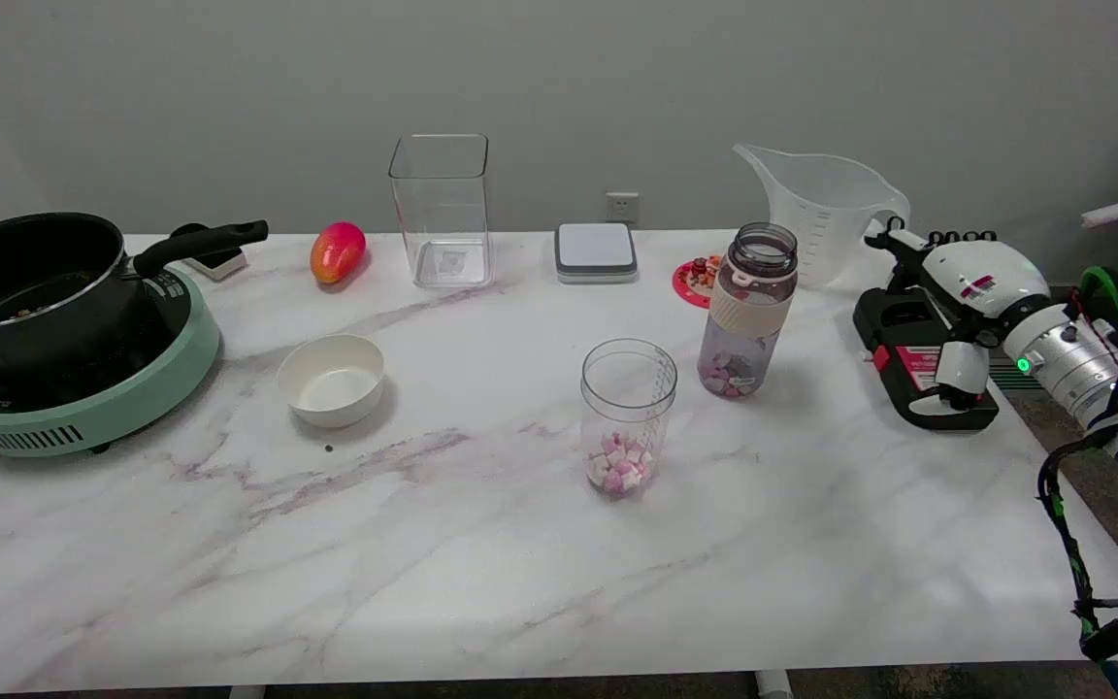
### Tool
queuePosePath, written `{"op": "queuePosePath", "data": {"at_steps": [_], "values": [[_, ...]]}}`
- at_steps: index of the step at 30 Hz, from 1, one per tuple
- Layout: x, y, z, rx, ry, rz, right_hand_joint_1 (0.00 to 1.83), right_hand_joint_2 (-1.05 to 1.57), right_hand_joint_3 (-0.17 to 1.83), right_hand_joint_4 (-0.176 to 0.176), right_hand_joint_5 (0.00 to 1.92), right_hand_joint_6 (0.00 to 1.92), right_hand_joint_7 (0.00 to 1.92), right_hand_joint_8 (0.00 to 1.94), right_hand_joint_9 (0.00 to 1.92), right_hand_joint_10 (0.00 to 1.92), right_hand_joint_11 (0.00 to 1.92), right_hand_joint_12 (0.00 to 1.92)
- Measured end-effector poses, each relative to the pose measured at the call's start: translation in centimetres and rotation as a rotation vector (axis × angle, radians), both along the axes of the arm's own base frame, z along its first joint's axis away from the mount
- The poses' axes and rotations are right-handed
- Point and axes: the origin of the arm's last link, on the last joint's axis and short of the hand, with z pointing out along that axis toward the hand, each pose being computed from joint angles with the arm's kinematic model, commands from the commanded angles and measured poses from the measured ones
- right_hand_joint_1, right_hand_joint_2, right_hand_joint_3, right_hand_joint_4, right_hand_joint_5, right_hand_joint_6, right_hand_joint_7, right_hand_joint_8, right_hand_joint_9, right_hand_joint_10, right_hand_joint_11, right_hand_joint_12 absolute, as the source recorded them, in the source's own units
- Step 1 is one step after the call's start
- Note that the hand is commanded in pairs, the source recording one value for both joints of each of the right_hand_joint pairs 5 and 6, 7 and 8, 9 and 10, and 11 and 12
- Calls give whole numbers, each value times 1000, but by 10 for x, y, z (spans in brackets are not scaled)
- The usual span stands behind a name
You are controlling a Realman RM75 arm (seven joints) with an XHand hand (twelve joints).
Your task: Pick up the transparent cup with candy inside.
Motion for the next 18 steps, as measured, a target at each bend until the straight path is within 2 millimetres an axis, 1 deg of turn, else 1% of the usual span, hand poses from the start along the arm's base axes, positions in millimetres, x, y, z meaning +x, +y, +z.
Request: {"op": "queuePosePath", "data": {"at_steps": [5,13,18], "values": [[-5,-3,-6,22,-16,-18,1349,-729,1359,0,343,343,760,760,678,678,668,668],[-10,-16,-15,50,-46,-21,1340,-759,1436,0,347,347,723,723,673,673,661,661],[-11,-21,-14,49,-56,-20,1334,-785,1460,0,341,341,699,699,671,671,659,659]]}}
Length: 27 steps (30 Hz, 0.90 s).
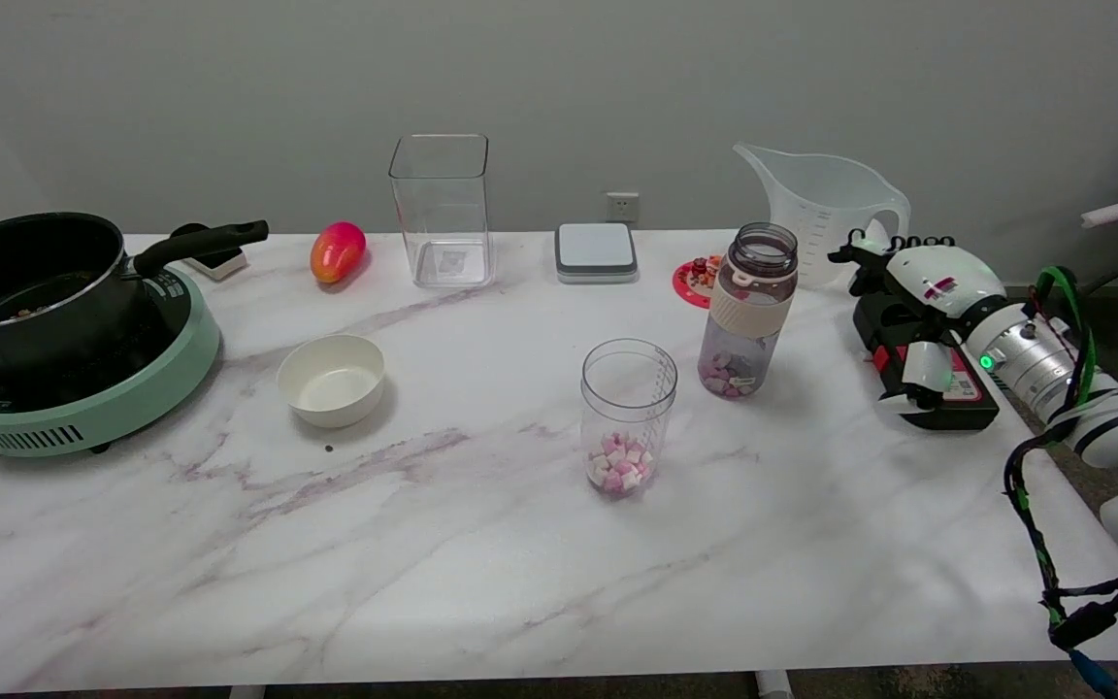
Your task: Pick up the transparent cup with candy inside.
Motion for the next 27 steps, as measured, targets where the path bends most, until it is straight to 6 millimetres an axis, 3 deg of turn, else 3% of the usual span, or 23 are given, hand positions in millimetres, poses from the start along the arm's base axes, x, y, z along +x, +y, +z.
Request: {"op": "queuePosePath", "data": {"at_steps": [7,16,27], "values": [[-1,4,9,-31,-8,4,1330,-780,1437,0,292,292,708,708,670,670,659,659],[-8,31,21,-94,-27,1,1330,-771,1432,0,267,267,716,716,671,671,670,670],[-12,61,15,-145,-35,-14,1329,-741,1416,0,349,349,743,743,655,655,663,663]]}}
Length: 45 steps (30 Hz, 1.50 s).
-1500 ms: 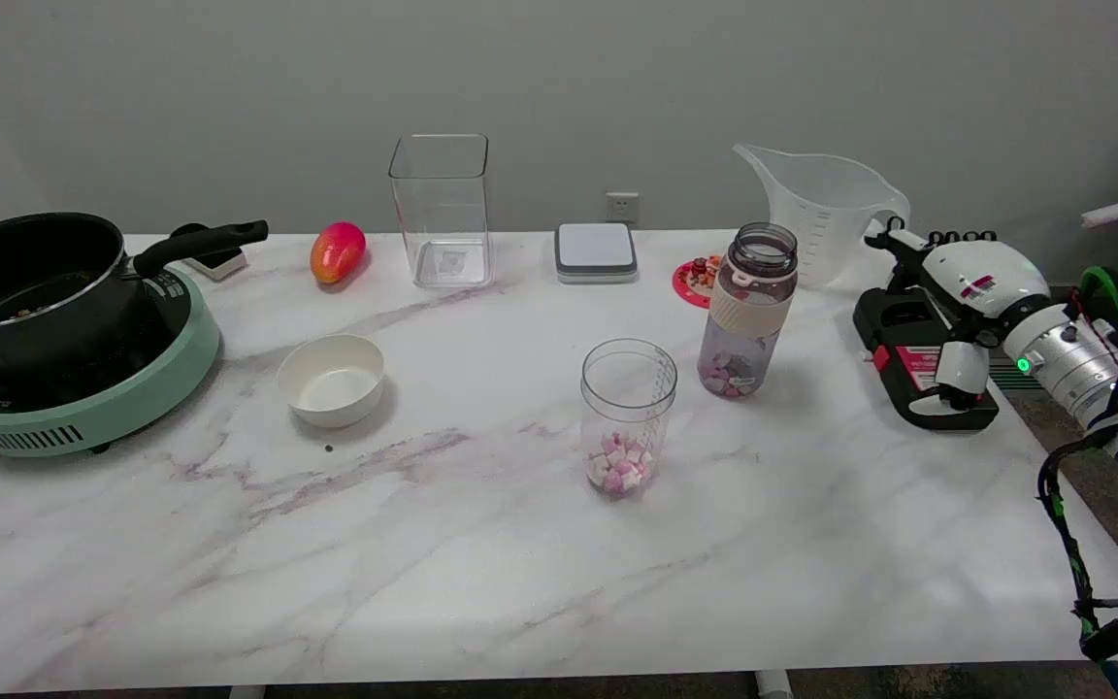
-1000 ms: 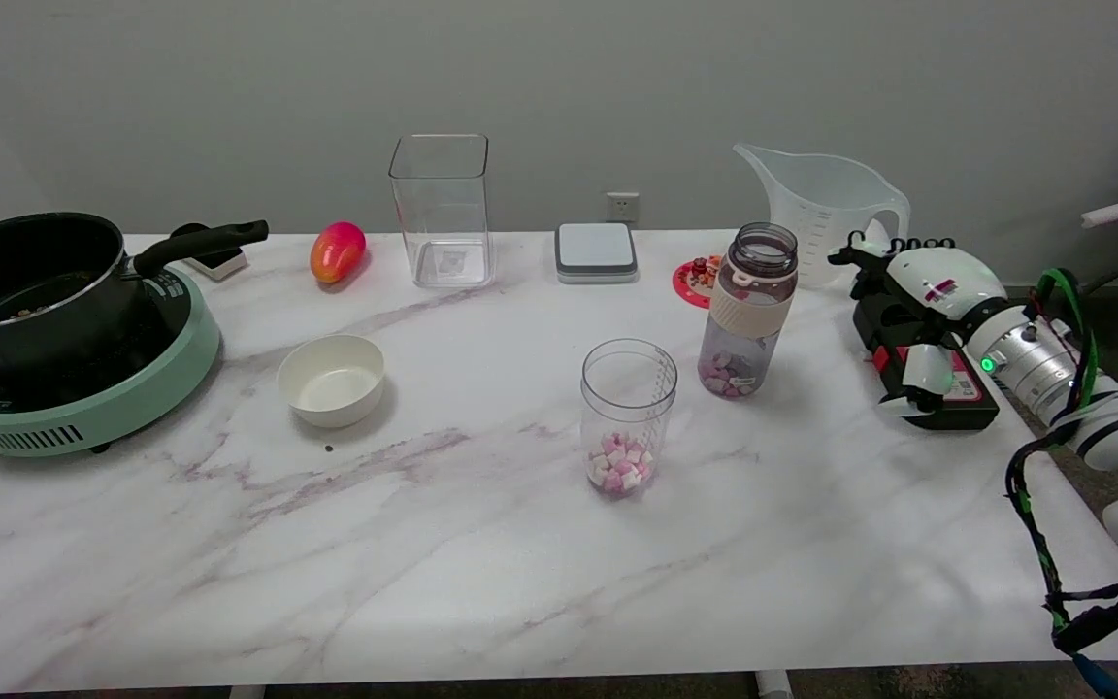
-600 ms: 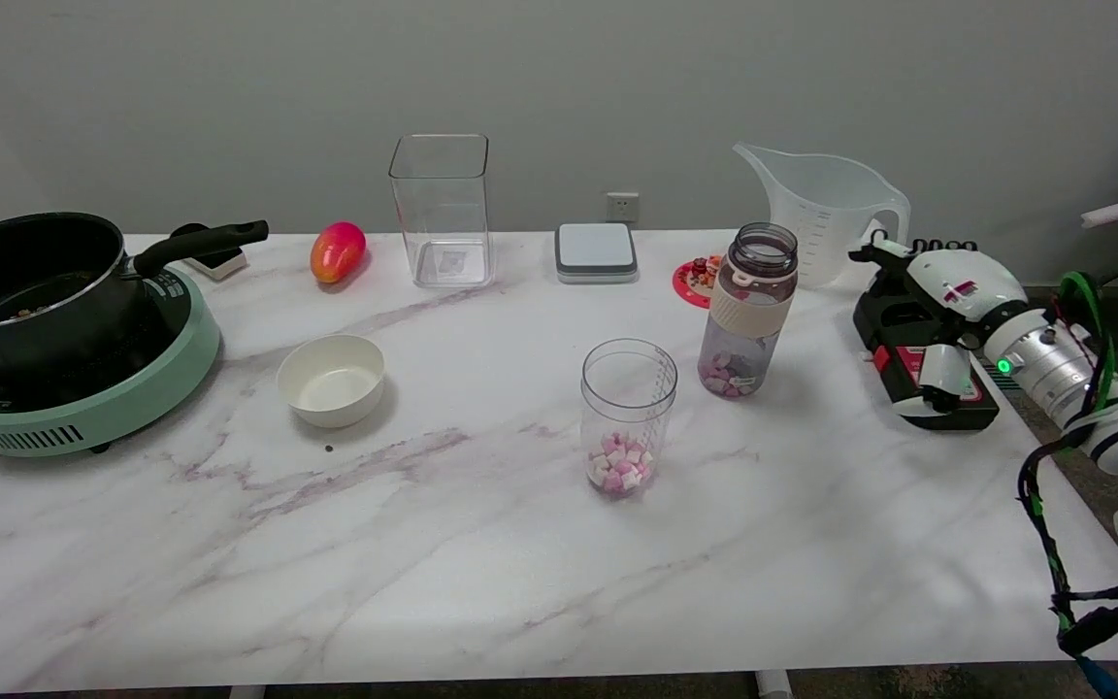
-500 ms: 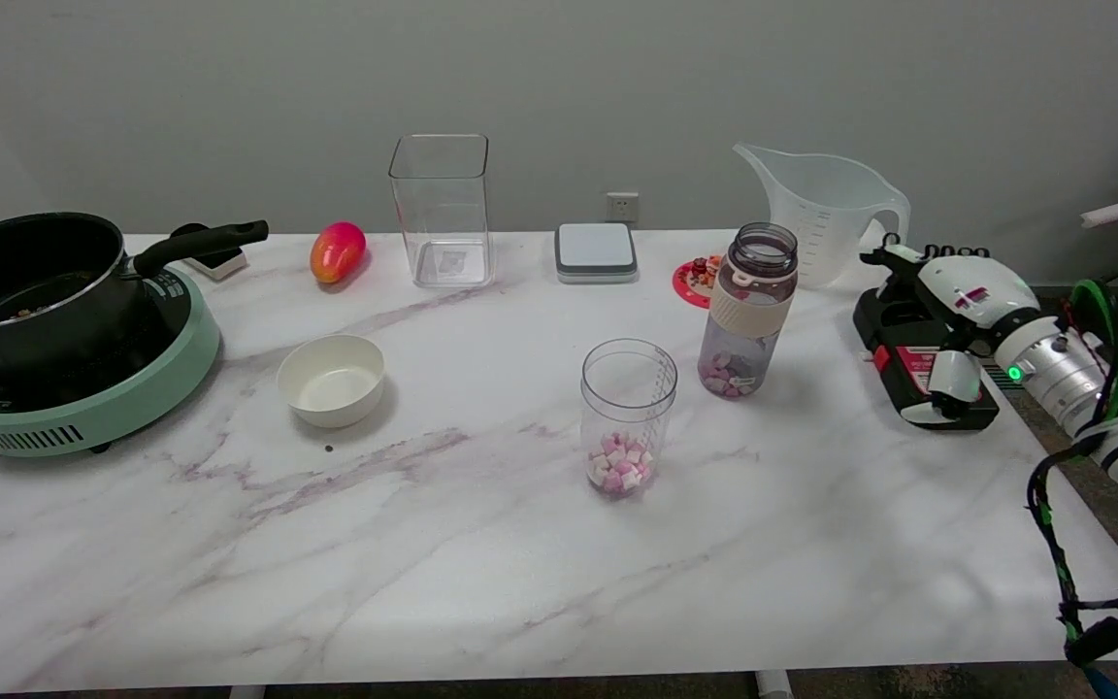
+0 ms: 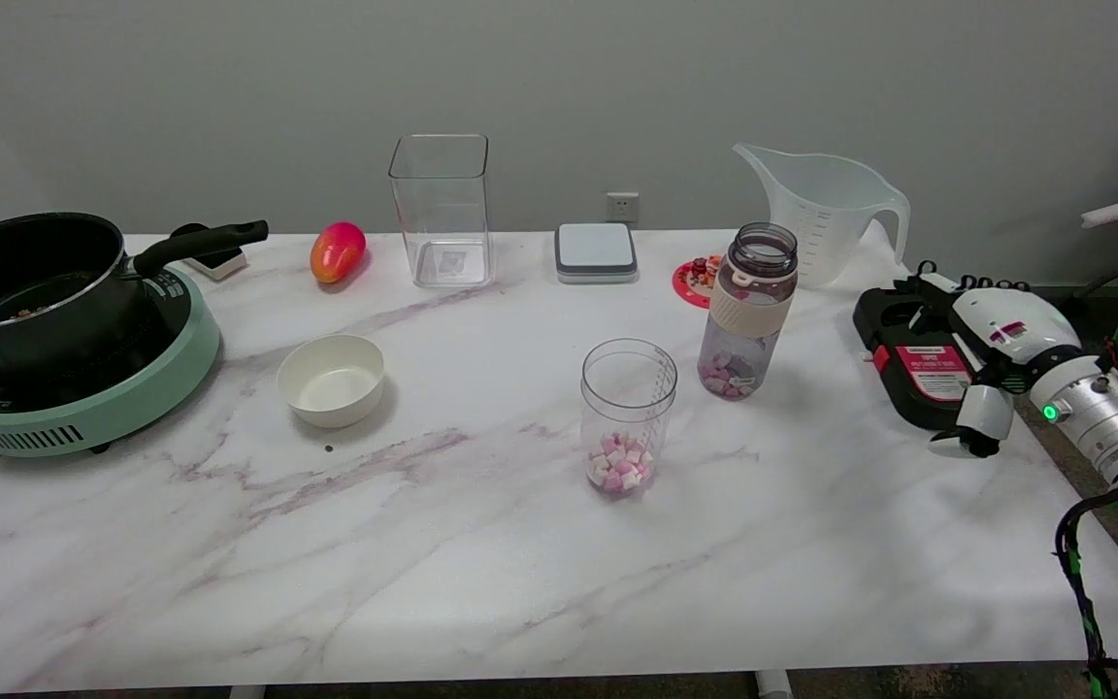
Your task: Pick up the transparent cup with candy inside.
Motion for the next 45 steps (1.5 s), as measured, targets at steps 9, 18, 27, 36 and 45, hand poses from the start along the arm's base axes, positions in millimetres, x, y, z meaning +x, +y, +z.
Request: {"op": "queuePosePath", "data": {"at_steps": [9,18,27,36,45], "values": [[5,14,-14,-47,-95,46,1335,-536,1240,0,500,500,813,813,693,693,741,741],[6,28,-19,-131,-302,152,1311,-359,1128,0,527,527,898,898,845,845,935,935],[-4,35,-32,-165,-552,266,1298,-327,1110,0,490,490,918,918,876,876,983,983],[-29,32,-66,-129,-734,345,1283,-291,1104,0,535,535,942,942,892,892,998,998],[-46,32,-95,-96,-804,401,1256,-263,1086,0,600,600,1006,1006,917,917,991,991]]}}
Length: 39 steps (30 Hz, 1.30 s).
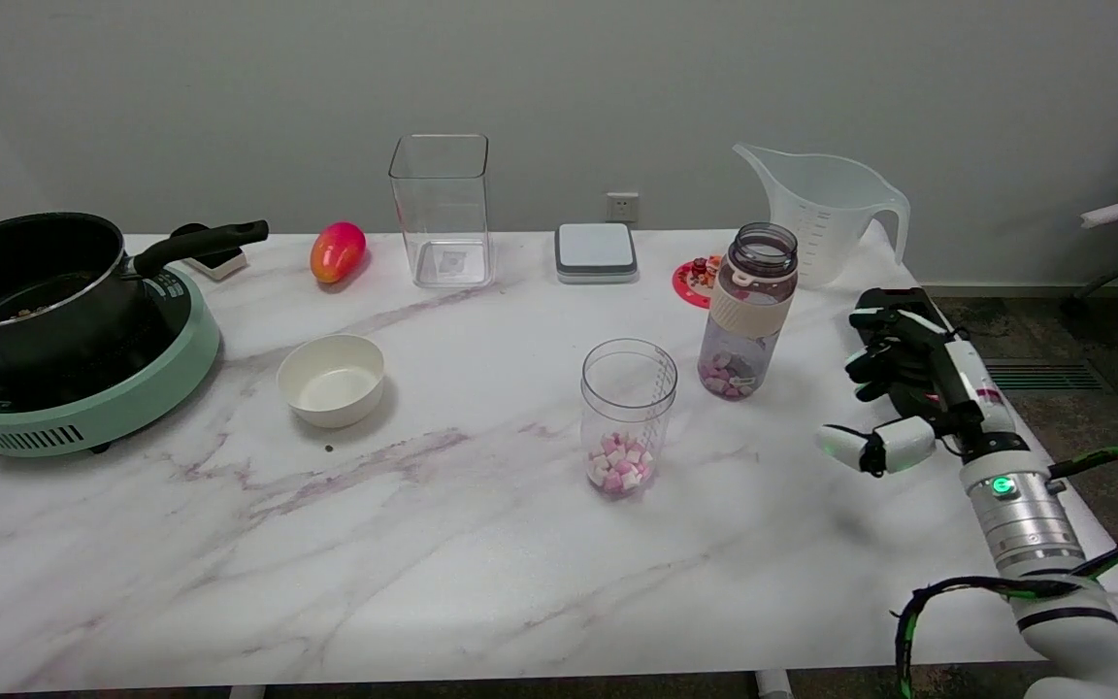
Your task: Pick up the transparent cup with candy inside.
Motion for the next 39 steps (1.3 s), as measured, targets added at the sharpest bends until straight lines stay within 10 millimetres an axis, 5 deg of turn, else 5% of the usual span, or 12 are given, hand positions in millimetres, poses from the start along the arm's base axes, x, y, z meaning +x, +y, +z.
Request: {"op": "queuePosePath", "data": {"at_steps": [7,21,27,39], "values": [[-10,8,-20,6,-11,25,1269,-192,1066,0,703,703,1129,1129,1066,1066,986,986],[-24,21,-56,52,-14,24,1262,-185,1122,0,703,703,1124,1124,1054,1054,984,984],[-26,18,-67,87,-4,20,1306,-202,1227,0,560,560,918,918,829,829,946,946],[-22,-6,-84,180,6,5,1314,-394,1386,0,559,559,652,652,710,710,886,886]]}}
